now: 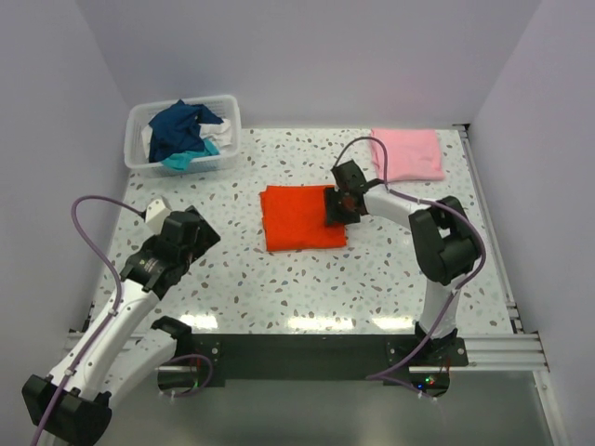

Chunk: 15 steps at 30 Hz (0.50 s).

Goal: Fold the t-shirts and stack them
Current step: Neatly place the folded tshirt to the corner

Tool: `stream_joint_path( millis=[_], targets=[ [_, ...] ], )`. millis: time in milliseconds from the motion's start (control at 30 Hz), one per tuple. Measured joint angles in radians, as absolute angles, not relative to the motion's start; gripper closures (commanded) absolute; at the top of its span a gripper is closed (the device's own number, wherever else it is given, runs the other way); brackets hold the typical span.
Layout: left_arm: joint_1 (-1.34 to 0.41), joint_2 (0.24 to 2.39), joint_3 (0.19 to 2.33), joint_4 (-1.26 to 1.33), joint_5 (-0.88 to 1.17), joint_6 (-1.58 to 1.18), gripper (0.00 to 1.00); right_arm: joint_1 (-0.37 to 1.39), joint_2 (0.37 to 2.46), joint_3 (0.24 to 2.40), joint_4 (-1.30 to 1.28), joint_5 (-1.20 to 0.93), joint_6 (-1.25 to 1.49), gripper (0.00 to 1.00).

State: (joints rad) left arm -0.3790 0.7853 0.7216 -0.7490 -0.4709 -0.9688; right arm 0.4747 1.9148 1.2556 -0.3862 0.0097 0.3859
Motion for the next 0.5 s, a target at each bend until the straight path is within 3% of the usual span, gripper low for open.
stream_joint_path(
  millis=[267,333,500],
  targets=[
    [-0.379,0.791,0.722,-0.752,-0.485,-0.985,0.00,0.505,1.980,1.341,-0.362,0.041,0.325,0.94],
    [-0.379,0.799,0.722,-0.759,-0.494,-0.989,0.00,0.511,1.998,1.364,-0.351,0.070,0.291,1.00],
    [-0.379,0.821,0.722,-0.791,-0.515,-1.012,0.00,0.519,2.072,1.483,-0.363,0.205,0.191,1.00]
  ],
)
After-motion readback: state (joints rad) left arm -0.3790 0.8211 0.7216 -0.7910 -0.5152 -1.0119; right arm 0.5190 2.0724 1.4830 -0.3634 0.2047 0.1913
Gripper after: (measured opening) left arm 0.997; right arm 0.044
